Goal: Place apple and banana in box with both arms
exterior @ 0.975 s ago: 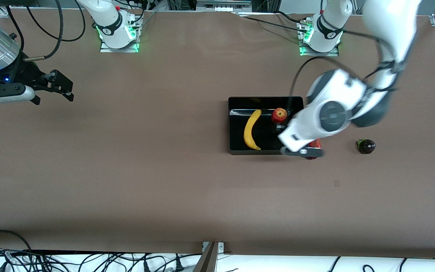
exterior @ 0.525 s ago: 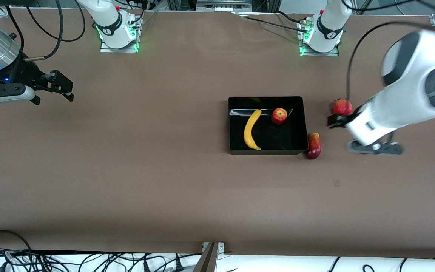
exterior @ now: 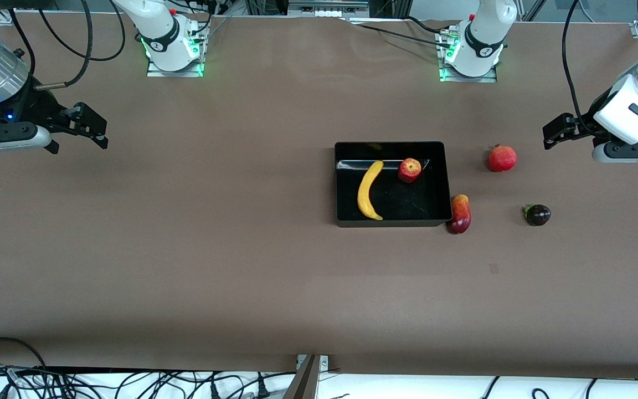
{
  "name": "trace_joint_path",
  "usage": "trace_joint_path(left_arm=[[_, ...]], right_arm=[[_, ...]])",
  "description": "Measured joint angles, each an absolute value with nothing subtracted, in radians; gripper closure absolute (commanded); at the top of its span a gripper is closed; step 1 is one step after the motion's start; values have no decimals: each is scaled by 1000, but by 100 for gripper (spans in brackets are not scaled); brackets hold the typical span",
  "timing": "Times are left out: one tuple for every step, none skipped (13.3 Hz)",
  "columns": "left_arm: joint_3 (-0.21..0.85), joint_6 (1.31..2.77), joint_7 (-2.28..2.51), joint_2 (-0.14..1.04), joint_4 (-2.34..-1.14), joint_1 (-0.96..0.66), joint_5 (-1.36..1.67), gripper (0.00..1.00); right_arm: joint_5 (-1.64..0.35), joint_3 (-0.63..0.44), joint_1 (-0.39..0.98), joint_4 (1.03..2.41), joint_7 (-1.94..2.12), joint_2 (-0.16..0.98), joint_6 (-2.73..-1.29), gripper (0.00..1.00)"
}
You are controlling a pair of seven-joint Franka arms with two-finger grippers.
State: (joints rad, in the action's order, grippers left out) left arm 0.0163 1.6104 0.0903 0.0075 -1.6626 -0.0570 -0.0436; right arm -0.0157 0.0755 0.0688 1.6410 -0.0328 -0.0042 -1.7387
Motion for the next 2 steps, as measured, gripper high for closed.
trace_joint_path(left_arm=[[16, 1615, 90, 7, -1671, -59, -43, 0], [16, 1618, 90, 7, -1676, -60, -43, 0]], right_arm=[[-16, 75, 69, 1641, -33, -4, -1739, 0], [-16, 75, 69, 1641, -33, -4, -1739, 0]])
